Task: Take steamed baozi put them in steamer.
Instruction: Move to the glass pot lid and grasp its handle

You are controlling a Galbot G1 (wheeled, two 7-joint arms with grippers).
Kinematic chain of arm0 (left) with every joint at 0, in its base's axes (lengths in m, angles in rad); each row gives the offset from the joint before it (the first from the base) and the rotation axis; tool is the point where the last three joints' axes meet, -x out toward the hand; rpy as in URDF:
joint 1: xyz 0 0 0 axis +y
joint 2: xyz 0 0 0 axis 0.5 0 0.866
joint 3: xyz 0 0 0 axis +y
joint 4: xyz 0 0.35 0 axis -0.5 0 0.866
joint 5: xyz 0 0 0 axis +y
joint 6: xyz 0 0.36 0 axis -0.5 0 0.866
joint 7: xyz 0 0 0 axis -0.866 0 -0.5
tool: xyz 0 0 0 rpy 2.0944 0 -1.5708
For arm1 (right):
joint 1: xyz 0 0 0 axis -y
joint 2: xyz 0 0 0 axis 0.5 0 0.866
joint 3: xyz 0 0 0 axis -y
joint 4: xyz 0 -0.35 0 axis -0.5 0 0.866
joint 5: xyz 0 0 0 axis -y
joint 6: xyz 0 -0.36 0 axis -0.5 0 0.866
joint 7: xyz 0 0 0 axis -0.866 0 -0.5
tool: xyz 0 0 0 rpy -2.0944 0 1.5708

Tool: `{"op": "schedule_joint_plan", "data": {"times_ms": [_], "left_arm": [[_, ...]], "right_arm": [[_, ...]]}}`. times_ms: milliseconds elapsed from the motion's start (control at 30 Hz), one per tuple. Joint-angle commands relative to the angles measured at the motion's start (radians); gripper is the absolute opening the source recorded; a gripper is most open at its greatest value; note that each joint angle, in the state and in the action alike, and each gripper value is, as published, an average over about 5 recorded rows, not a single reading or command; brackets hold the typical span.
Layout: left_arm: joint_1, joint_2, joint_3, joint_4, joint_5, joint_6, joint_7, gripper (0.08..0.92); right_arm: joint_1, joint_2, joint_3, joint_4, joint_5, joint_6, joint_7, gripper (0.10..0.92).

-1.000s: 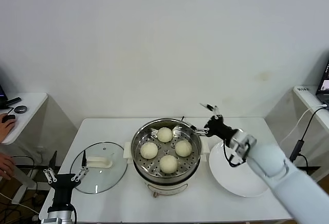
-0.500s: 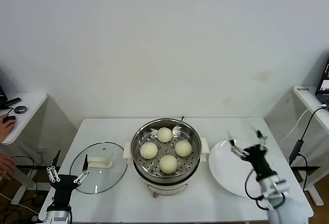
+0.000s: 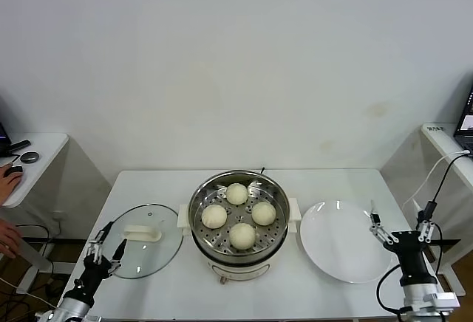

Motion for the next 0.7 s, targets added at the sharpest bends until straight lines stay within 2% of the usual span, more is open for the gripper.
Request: {"op": "schedule_joint_plan", "data": {"times_ms": [33, 200, 700], "left_arm": [[-0.077, 0.088, 0.069, 0.129, 0.238, 0.0, 0.03, 0.823], [-0.157, 0.106, 0.106, 0.213, 0.238, -0.009, 0.033, 0.823], [-0.341, 0.118, 0.211, 0.326, 0.232, -0.014, 0.031, 0.823]], "right_arm": [[-0.042, 0.053, 0.038, 0.033, 0.014, 0.013, 0.017, 0.823], [-0.041, 0.064, 0.024, 0.043, 0.007, 0.014, 0.021, 0.823], [-0.067, 0.081, 0.014, 0.076, -0.027, 0.02, 0.022, 0.823]]}}
